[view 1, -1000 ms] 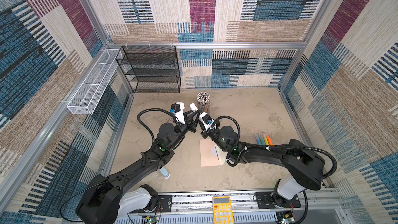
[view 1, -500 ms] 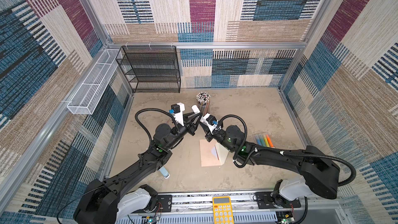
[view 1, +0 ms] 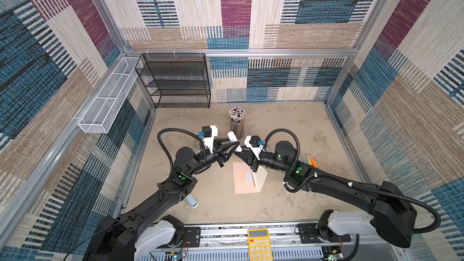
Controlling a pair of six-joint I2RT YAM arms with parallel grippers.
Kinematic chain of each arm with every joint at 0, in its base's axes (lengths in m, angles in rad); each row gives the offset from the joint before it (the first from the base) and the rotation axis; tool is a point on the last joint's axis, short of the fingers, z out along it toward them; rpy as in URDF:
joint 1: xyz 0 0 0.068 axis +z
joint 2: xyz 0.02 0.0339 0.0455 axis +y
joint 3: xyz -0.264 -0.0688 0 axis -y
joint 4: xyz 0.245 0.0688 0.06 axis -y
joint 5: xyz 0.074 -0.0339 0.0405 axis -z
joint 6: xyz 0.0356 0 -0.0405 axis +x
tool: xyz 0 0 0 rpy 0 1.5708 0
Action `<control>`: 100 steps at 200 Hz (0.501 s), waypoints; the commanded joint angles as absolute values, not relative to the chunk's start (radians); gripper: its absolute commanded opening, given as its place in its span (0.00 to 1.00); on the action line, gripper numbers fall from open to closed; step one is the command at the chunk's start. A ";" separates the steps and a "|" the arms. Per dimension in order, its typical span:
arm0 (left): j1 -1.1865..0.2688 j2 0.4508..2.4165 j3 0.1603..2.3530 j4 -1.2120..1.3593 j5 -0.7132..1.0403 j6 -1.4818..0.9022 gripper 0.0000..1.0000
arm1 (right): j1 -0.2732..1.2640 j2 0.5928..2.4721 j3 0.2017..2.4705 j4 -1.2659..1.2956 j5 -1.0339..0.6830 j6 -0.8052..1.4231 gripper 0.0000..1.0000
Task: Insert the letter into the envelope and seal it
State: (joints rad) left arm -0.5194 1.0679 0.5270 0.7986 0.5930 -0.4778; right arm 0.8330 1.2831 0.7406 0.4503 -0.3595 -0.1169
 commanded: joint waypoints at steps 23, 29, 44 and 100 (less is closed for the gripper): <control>-0.521 1.023 0.512 0.650 0.502 -0.449 0.00 | 0.833 1.299 0.734 0.571 -0.373 -0.177 0.46; -0.521 1.008 0.509 0.646 0.438 -0.442 0.00 | 0.833 1.311 0.729 0.575 -0.343 -0.186 0.51; -0.523 0.963 0.508 0.629 0.273 -0.415 0.00 | 0.834 1.341 0.704 0.608 -0.262 -0.196 0.57; -0.529 0.962 0.541 0.658 0.006 -0.380 0.00 | 0.921 1.467 0.640 0.930 0.088 -0.217 0.62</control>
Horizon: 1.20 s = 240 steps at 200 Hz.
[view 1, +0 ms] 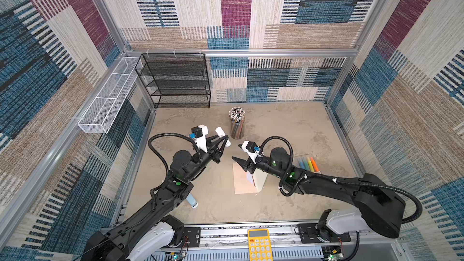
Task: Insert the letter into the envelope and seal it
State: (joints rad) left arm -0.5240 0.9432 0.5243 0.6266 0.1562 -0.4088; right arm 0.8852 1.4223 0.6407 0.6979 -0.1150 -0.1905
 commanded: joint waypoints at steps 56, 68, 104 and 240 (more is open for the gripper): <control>-0.560 1.025 0.554 0.703 -0.088 -0.423 0.00 | 0.980 1.603 0.715 1.143 0.285 -0.301 0.62; -0.563 1.033 0.560 0.703 -0.093 -0.430 0.00 | 0.980 1.630 0.735 1.161 0.290 -0.317 0.62; -0.568 1.047 0.569 0.707 -0.099 -0.455 0.00 | 0.996 1.703 0.796 1.172 0.298 -0.376 0.61; -0.578 1.072 0.552 0.747 -0.086 -0.507 0.00 | 1.019 1.798 0.868 1.194 0.379 -0.464 0.35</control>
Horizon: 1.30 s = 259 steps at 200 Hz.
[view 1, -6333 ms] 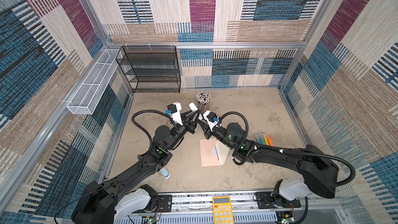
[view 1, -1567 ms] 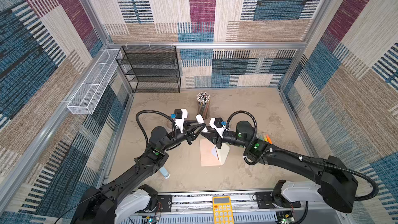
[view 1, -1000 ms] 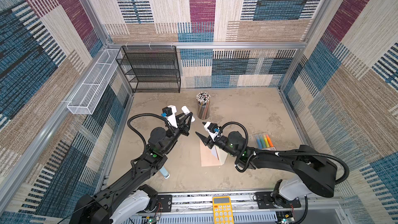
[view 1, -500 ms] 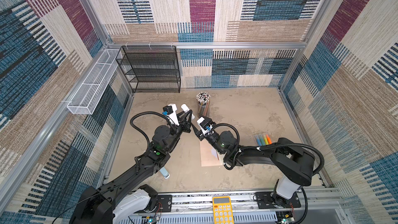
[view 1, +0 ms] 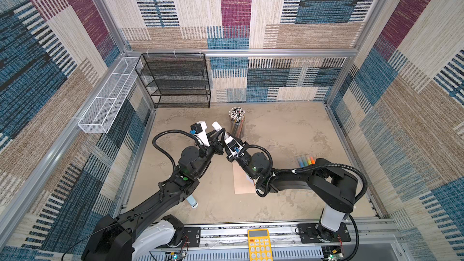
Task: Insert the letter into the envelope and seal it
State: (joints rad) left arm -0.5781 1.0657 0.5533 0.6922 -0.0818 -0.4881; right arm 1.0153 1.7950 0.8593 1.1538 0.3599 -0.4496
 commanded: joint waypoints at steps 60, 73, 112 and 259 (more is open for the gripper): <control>-0.580 1.087 0.551 0.746 -0.080 -0.512 0.00 | 1.026 1.796 0.871 1.179 0.374 -0.483 0.25; -0.580 1.089 0.551 0.741 -0.075 -0.512 0.00 | 1.026 1.785 0.867 1.167 0.364 -0.481 0.21; -0.576 1.079 0.545 0.720 -0.016 -0.512 0.00 | 1.026 1.703 0.840 1.054 0.262 -0.434 0.15; -0.439 1.111 0.526 0.975 0.905 -0.731 0.00 | 0.873 1.236 0.746 0.566 -0.676 -0.130 0.14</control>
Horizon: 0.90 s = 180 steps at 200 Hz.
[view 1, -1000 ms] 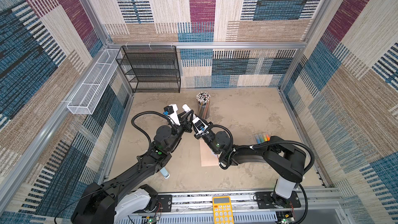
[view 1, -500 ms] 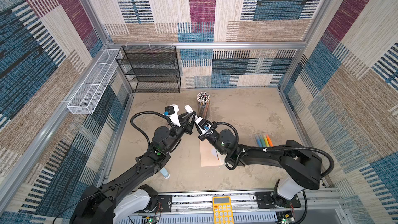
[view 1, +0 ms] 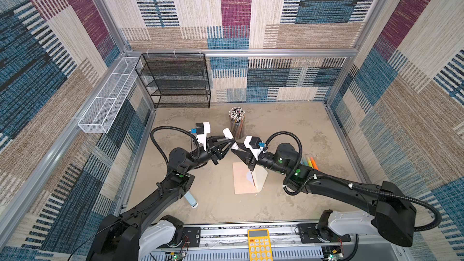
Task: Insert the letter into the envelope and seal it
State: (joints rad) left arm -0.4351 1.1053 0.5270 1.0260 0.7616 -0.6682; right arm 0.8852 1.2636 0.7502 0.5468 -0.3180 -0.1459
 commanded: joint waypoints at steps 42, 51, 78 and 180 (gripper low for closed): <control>-0.440 1.069 0.532 0.892 0.833 -0.660 0.00 | 0.851 1.244 0.737 0.517 -0.595 -0.192 0.30; -0.439 1.049 0.532 0.852 0.779 -0.628 0.00 | 0.851 1.257 0.734 0.514 -0.542 -0.211 0.39; -0.440 0.982 0.529 0.757 0.552 -0.537 0.00 | 0.852 1.299 0.676 0.614 -0.382 -0.253 0.55; -0.509 1.040 0.574 0.738 -0.004 -0.454 0.00 | 0.990 1.614 0.727 1.122 0.269 -0.385 0.62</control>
State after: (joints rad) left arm -0.4889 1.0153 0.5549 0.7002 0.1421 -0.4805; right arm 0.9733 1.5433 0.6769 0.9600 0.0677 -0.3241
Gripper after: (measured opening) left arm 0.286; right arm 0.622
